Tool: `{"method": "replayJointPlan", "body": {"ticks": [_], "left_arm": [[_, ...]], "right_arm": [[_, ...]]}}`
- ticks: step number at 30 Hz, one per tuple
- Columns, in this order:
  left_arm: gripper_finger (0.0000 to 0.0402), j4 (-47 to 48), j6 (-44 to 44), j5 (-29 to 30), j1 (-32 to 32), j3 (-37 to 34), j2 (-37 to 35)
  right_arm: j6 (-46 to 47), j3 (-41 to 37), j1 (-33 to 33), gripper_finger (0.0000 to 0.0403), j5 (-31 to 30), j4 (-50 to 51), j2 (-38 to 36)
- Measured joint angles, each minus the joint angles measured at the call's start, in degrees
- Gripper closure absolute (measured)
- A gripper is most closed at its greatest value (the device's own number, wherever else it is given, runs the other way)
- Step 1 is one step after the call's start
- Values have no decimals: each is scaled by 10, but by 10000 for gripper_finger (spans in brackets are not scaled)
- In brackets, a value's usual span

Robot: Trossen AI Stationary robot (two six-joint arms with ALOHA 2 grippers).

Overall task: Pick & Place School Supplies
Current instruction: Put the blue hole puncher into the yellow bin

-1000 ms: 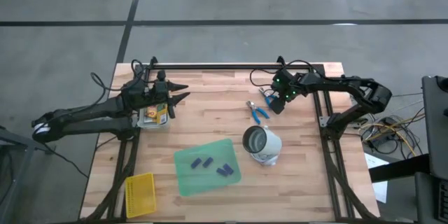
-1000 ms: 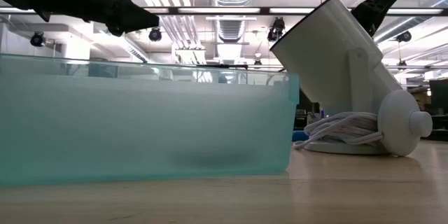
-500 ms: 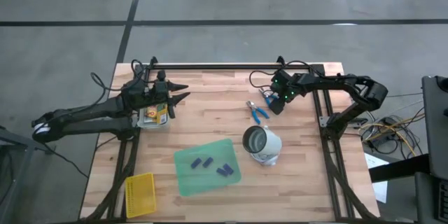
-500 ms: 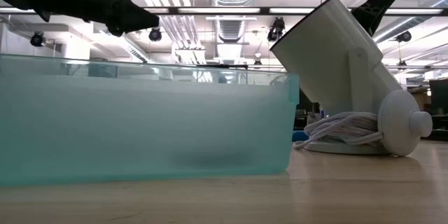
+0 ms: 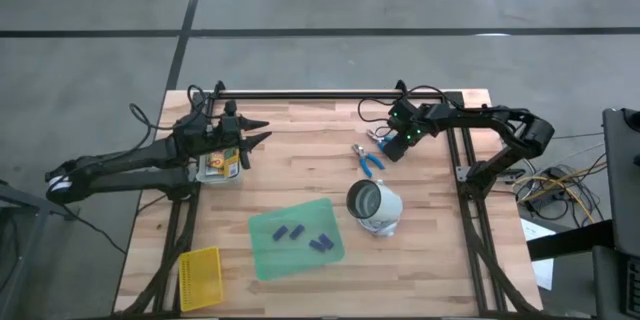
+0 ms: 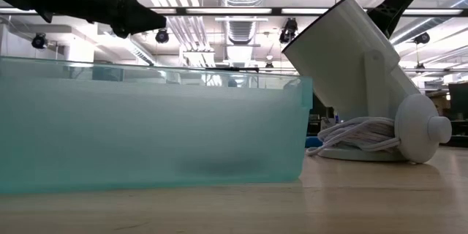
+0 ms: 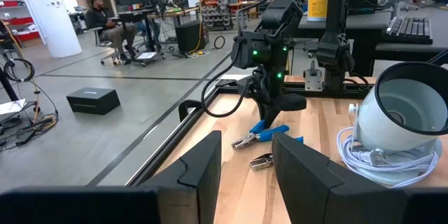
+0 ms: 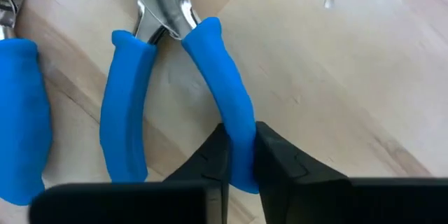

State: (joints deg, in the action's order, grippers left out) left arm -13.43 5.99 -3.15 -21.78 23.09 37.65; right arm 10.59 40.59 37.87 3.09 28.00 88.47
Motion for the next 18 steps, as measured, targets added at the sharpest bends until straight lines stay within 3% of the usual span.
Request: {"method": "replayJointPlan", "body": {"ticks": [10, 18], "left_arm": [[268, 0, 0, 0, 0, 0, 0], [268, 0, 0, 0, 0, 0, 0]], "right_arm": [[14, -3, -1, 372, -2, 0, -14], [15, -1, -1, 373, -2, -3, -97]]}}
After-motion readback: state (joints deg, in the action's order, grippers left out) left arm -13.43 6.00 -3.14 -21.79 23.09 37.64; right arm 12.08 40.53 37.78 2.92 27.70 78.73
